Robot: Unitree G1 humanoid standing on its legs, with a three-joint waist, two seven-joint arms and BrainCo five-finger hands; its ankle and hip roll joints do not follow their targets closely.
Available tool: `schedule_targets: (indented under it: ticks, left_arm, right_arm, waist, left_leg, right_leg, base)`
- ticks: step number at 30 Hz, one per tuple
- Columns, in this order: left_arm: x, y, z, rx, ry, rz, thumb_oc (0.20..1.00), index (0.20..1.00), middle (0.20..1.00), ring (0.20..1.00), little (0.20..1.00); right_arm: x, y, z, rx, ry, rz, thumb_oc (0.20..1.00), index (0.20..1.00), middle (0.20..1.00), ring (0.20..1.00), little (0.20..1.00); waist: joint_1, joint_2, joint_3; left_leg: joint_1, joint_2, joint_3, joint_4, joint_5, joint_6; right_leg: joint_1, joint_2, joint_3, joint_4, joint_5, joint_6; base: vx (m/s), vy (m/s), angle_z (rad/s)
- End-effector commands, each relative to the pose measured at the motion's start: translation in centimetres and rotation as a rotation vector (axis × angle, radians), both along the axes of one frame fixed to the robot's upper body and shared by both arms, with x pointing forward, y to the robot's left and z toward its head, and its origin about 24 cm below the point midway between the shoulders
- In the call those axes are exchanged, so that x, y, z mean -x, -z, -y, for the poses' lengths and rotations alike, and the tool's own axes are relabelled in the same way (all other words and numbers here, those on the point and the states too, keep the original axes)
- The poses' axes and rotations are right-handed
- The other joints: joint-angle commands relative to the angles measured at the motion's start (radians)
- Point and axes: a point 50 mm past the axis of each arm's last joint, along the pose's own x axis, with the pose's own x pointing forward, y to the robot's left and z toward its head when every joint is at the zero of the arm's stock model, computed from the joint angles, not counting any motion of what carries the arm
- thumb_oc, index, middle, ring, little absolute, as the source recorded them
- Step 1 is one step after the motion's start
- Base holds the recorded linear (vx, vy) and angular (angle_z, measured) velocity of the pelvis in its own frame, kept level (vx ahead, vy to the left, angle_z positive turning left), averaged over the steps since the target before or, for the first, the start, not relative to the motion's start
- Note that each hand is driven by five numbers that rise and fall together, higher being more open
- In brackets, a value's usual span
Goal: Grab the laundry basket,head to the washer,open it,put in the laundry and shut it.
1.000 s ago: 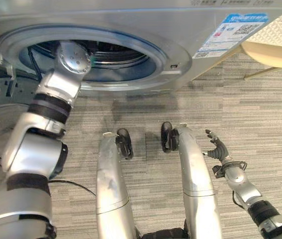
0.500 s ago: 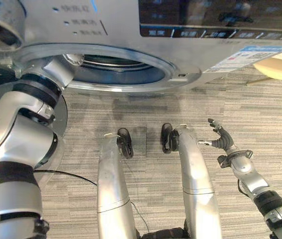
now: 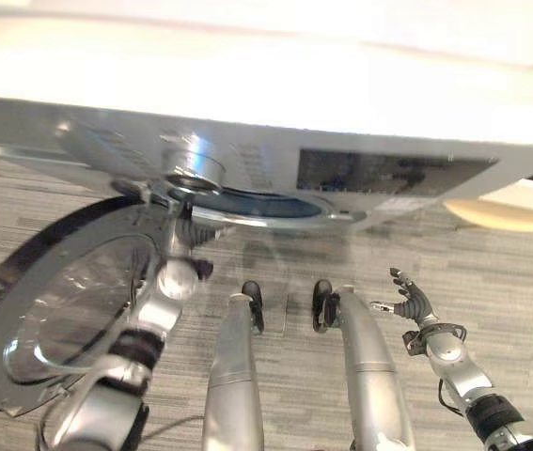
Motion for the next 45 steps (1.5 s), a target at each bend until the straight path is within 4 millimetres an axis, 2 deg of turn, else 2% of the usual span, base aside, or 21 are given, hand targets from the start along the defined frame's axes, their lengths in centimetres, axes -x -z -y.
schedule_targets:
  ticks: [1,2,3,4,7,13,14,18,22,25,26,27,28,32,34,37,38,40,42,44,45]
  left_arm:
    - [1.0,0.9,0.2,0.103,0.036,-0.008,1.000,1.000,1.000,1.000,1.000]
    - [2.0,2.3,0.0,0.122,0.022,-0.057,1.000,1.000,1.000,1.000,1.000]
    - [3.9,5.0,-0.2,0.161,-0.003,-0.157,1.000,1.000,1.000,1.000,1.000]
    - [3.9,5.0,-0.2,0.161,-0.003,-0.157,1.000,1.000,1.000,1.000,1.000]
    - [6.7,8.2,-0.5,0.205,-0.042,-0.284,1.000,1.000,1.000,1.000,1.000]
    - [9.7,10.9,-0.4,0.208,-0.045,-0.413,1.000,1.000,1.000,1.000,1.000]
    - [10.4,11.6,0.1,0.215,-0.037,-0.441,1.000,1.000,1.000,1.000,1.000]
    - [11.1,12.4,0.7,0.203,-0.017,-0.484,1.000,1.000,1.000,1.000,1.000]
    - [12.5,13.8,1.0,0.170,0.019,-0.573,1.000,1.000,1.000,1.000,1.000]
    - [12.7,14.0,1.4,0.153,0.043,-0.587,1.000,1.000,1.000,1.000,1.000]
    - [12.4,13.7,1.6,0.138,0.064,-0.575,1.000,1.000,1.000,1.000,1.000]
    - [12.3,13.7,1.7,0.134,0.071,-0.571,1.000,1.000,1.000,1.000,1.000]
    - [12.1,13.5,1.8,0.130,0.077,-0.563,1.000,1.000,1.000,1.000,1.000]
    - [12.0,13.5,2.0,0.120,0.093,-0.567,1.000,1.000,1.000,1.000,1.000]
    - [12.0,13.5,1.9,0.118,0.093,-0.572,1.000,1.000,1.000,1.000,1.000]
    - [12.3,13.7,1.8,0.103,0.097,-0.587,1.000,1.000,1.000,1.000,1.000]
    - [12.6,14.0,2.0,0.114,0.099,-0.605,1.000,1.000,1.000,1.000,1.000]
    - [12.5,14.2,2.6,0.134,0.100,-0.605,1.000,1.000,1.000,1.000,1.000]
    - [12.6,14.5,3.2,0.153,0.098,-0.610,1.000,1.000,1.000,1.000,1.000]
    - [12.6,14.5,3.7,0.177,0.102,-0.600,1.000,1.000,1.000,1.000,1.000]
    - [12.6,14.5,3.7,0.177,0.102,-0.600,1.000,1.000,1.000,1.000,1.000]
  right_arm:
    - [1.6,1.4,1.5,0.042,0.044,-0.064,1.000,1.000,1.000,1.000,1.000]
    - [2.0,1.8,1.7,0.039,0.057,-0.082,1.000,1.000,1.000,1.000,1.000]
    - [2.7,2.3,2.1,0.034,0.083,-0.104,1.000,1.000,1.000,1.000,1.000]
    - [2.7,2.3,2.1,0.034,0.083,-0.105,1.000,1.000,1.000,1.000,1.000]
    - [3.8,3.2,2.6,-0.021,0.151,-0.135,1.000,1.000,1.000,1.000,1.000]
    - [6.3,5.3,3.0,-0.089,0.227,-0.221,1.000,1.000,1.000,1.000,1.000]
    - [6.9,5.8,3.1,-0.113,0.247,-0.245,1.000,1.000,1.000,1.000,1.000]
    - [7.4,6.2,3.4,-0.118,0.261,-0.269,1.000,1.000,1.000,1.000,1.000]
    - [8.5,7.0,3.5,-0.127,0.278,-0.315,1.000,1.000,1.000,1.000,1.000]
    - [8.5,7.0,3.1,-0.129,0.266,-0.319,1.000,1.000,1.000,1.000,1.000]
    - [7.9,6.8,2.8,-0.125,0.249,-0.307,1.000,1.000,1.000,1.000,1.000]
    - [7.7,6.6,2.6,-0.126,0.242,-0.300,1.000,1.000,1.000,1.000,1.000]
    - [7.5,6.5,2.4,-0.124,0.233,-0.294,1.000,1.000,1.000,1.000,1.000]
    - [7.3,6.7,1.8,-0.107,0.207,-0.301,1.000,1.000,1.000,1.000,1.000]
    - [7.2,6.6,1.6,-0.095,0.188,-0.303,1.000,1.000,1.000,1.000,1.000]
    - [7.3,6.7,1.3,-0.087,0.169,-0.310,1.000,1.000,1.000,1.000,1.000]
    - [7.7,6.8,1.6,-0.076,0.172,-0.318,1.000,1.000,1.000,1.000,1.000]
    - [7.9,6.6,2.2,-0.050,0.167,-0.315,1.000,1.000,1.000,1.000,1.000]
    - [7.8,6.4,2.7,-0.017,0.162,-0.317,1.000,1.000,1.000,1.000,1.000]
    - [7.6,6.2,2.4,-0.009,0.131,-0.311,1.000,1.000,1.000,1.000,1.000]
    - [7.7,6.2,2.4,-0.009,0.131,-0.312,1.000,1.000,1.000,1.000,1.000]
  waist:
    - [-0.012,0.002,-0.030]
    - [-0.010,-0.001,-0.022]
    - [-0.008,-0.004,-0.019]
    - [-0.008,-0.004,-0.016]
    - [-0.004,-0.007,-0.022]
    - [-0.010,-0.009,-0.072]
    - [-0.001,-0.012,-0.098]
    - [-0.009,-0.008,-0.145]
    - [-0.033,0.009,-0.199]
    - [-0.039,0.015,-0.187]
    - [-0.029,0.018,-0.178]
    - [-0.025,0.019,-0.174]
    - [-0.016,0.022,-0.171]
    - [0.019,0.052,-0.172]
    - [0.032,0.055,-0.178]
    - [0.020,0.051,-0.182]
    - [0.004,0.051,-0.183]
    - [-0.001,0.056,-0.173]
    - [0.018,0.064,-0.154]
    - [0.049,0.051,-0.133]
    - [0.048,0.052,-0.134]
  left_leg:
    - [0.190,-0.003,0.021,-0.185,0.033,0.033]
    - [0.261,-0.009,0.021,-0.238,0.048,0.030]
    - [0.363,-0.018,0.030,-0.343,0.107,0.030]
    - [0.370,-0.019,0.030,-0.348,0.109,0.030]
    - [0.533,-0.019,0.042,-0.497,0.153,0.018]
    - [0.747,-0.023,0.064,-0.682,0.197,0.017]
    - [0.820,-0.065,-0.011,-0.752,0.206,0.009]
    - [0.869,-0.092,-0.071,-0.819,0.209,0.009]
    - [0.960,-0.092,0.017,-0.887,0.204,0.023]
    - [0.982,-0.091,0.094,-0.890,0.187,0.033]
    - [0.984,-0.082,0.163,-0.882,0.180,0.037]
    - [0.989,-0.076,0.193,-0.881,0.176,0.037]
    - [0.995,-0.064,0.228,-0.880,0.171,0.035]
    - [1.040,-0.007,0.346,-0.892,0.158,0.011]
    - [1.049,0.007,0.407,-0.888,0.159,0.009]
    - [1.076,0.017,0.446,-0.870,0.138,0.006]
    - [1.069,0.039,0.455,-0.792,0.120,-0.001]
    - [1.029,0.102,0.449,-0.635,0.140,-0.027]
    - [0.967,0.134,0.364,-0.514,0.196,-0.053]
    - [0.883,0.054,0.210,-0.494,0.161,-0.033]
    - [0.882,0.054,0.208,-0.491,0.158,-0.032]
  right_leg:
    - [0.198,-0.007,0.052,-0.300,0.112,0.087]
    - [0.271,-0.008,0.048,-0.359,0.131,0.091]
    - [0.373,-0.009,0.033,-0.458,0.183,0.094]
    - [0.379,-0.010,0.033,-0.462,0.185,0.094]
    - [0.536,-0.001,0.023,-0.599,0.227,0.112]
    - [0.731,0.026,0.043,-0.789,0.283,0.135]
    - [0.813,0.038,0.075,-0.891,0.311,0.143]
    - [0.857,0.036,0.103,-0.976,0.353,0.153]
    - [0.905,0.038,0.162,-1.031,0.386,0.174]
    - [0.882,0.055,0.214,-1.004,0.398,0.193]
    - [0.854,0.055,0.209,-0.981,0.408,0.206]
    - [0.845,0.047,0.180,-0.976,0.411,0.210]
    - [0.832,0.027,0.109,-0.965,0.409,0.212]
    - [0.828,-0.084,-0.300,-0.899,0.352,0.198]
    - [0.830,-0.142,-0.447,-0.845,0.343,0.190]
    - [0.814,-0.156,-0.445,-0.812,0.332,0.185]
    - [0.830,-0.131,-0.405,-0.863,0.318,0.178]
    - [0.862,-0.082,-0.362,-0.912,0.303,0.153]
    - [0.889,-0.035,-0.331,-0.939,0.280,0.124]
    - [0.903,-0.014,-0.281,-0.945,0.265,0.111]
    - [0.903,-0.015,-0.282,-0.944,0.263,0.112]
  base:
    - [0.10,-0.016,0.10]
    - [0.07,-0.033,0.11]
    - [0.04,-0.031,0.10]
    - [0.04,-0.021,0.10]
    - [0.12,-0.010,0.02]
    - [0.17,0.016,-0.23]
    - [0.11,0.062,-0.30]
    - [0.13,0.076,-0.48]
    - [0.15,0.144,-0.65]
    - [-0.01,0.106,-1.17]
    - [-0.06,0.060,-1.26]
    - [-0.07,0.016,-1.45]
    - [-0.03,-0.037,-1.88]
    - [0.03,-0.064,-1.88]
    - [0.05,-0.108,-1.44]
    - [0.10,-0.157,-1.25]
    - [0.21,-0.364,-0.41]
    - [0.17,-0.344,-0.26]
    - [0.11,-0.216,-1.01]
    - [0.11,-0.122,-1.41]
    - [0.11,-0.122,-1.11]
